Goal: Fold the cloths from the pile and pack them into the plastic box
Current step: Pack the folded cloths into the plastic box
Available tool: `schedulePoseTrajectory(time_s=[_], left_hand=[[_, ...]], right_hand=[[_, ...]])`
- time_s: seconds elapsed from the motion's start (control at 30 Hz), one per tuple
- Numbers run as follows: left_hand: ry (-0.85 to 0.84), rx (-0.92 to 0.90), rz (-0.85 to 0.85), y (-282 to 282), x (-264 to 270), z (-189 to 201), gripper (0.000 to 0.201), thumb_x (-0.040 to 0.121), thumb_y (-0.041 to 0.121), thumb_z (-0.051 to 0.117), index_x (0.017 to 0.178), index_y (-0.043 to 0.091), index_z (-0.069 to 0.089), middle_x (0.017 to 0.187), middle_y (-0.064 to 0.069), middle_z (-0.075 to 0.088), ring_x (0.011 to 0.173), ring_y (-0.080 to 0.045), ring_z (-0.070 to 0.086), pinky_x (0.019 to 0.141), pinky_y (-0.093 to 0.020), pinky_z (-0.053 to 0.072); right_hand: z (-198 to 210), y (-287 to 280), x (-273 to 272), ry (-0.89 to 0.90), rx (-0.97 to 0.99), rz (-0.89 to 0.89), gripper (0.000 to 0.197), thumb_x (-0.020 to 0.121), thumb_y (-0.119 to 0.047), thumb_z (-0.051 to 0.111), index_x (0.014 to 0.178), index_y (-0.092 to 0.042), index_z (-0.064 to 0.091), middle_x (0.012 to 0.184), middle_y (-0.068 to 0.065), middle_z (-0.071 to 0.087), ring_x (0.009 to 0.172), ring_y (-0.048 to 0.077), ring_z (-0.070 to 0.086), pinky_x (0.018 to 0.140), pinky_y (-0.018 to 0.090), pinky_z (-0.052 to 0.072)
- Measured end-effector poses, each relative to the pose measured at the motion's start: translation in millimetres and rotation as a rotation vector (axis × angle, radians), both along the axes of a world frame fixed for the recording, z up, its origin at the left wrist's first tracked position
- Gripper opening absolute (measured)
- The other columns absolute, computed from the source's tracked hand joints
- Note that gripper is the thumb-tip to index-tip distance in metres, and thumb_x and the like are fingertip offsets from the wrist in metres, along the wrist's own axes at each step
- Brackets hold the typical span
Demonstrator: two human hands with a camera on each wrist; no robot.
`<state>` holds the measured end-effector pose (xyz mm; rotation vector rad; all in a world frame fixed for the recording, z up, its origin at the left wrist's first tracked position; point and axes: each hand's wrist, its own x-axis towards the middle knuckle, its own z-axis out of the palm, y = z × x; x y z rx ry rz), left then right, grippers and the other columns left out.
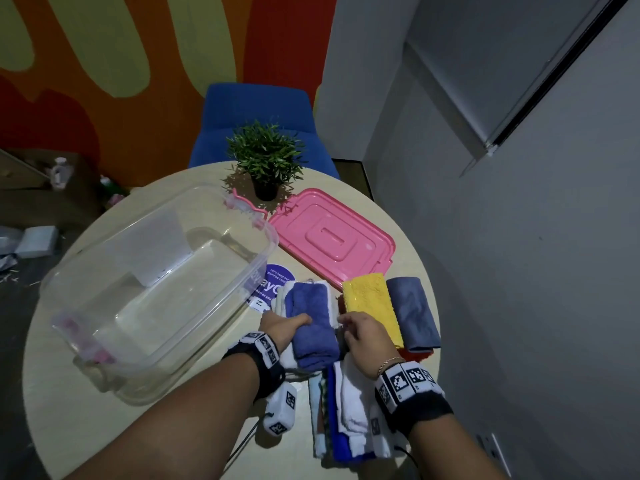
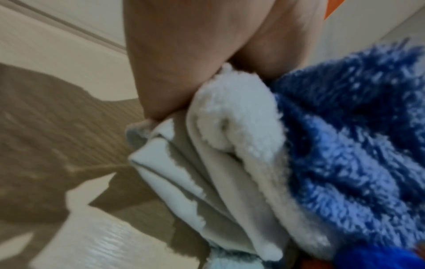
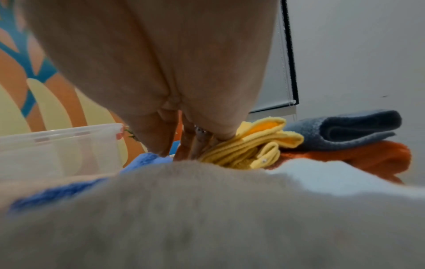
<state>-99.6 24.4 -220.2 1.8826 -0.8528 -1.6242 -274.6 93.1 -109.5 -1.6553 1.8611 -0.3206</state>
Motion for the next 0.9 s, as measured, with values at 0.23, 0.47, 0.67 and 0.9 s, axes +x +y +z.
schedulePoseTrajectory(time_s=[0.23,0.47,0.67,0.9], left_hand=[[0.328,-0.03,0.131,3,18,17,0.075,0.045,0.032,0.089,0.114,0.011,0.068,0.103,-0.012,0.076,0.094,-0.033,0.073,0.087,-0.052,0.059],[0.596,-0.056,0.128,17,33,49,0.067,0.058,0.015,0.084,0.121,0.007,0.063,0.115,-0.023,0.07,0.103,-0.04,0.068,0.089,-0.051,0.056],[0.903,-0.098,0.037,28,34,81,0.089,0.059,0.015,0.089,0.136,-0.004,0.049,0.116,-0.027,0.064,0.1,-0.039,0.066,0.086,-0.05,0.056],[0.952,-0.272,-0.007,13,37,155,0.068,0.071,0.009,0.082,0.131,0.003,0.053,0.11,-0.019,0.069,0.091,-0.029,0.071,0.076,-0.039,0.059]], right_hand=[[1,-4,-6,-0.05,-0.037,-0.092,0.028,0.095,-0.009,0.055,0.12,-0.015,0.064,0.117,0.002,0.065,0.104,0.016,0.06,0.097,0.029,0.046],[8,-13,3,-0.078,-0.066,-0.128,0.04,0.098,-0.032,0.058,0.133,-0.014,0.055,0.125,0.003,0.062,0.115,0.022,0.058,0.099,0.03,0.043],[28,-16,16,-0.402,-0.038,-0.153,0.097,0.076,-0.075,0.06,0.153,-0.027,0.025,0.139,-0.016,0.049,0.123,0.011,0.056,0.107,0.042,0.045],[62,-32,46,-0.717,-0.208,-0.218,0.069,0.083,-0.064,0.061,0.14,-0.029,0.043,0.131,-0.007,0.064,0.119,0.013,0.062,0.101,0.051,0.05]])
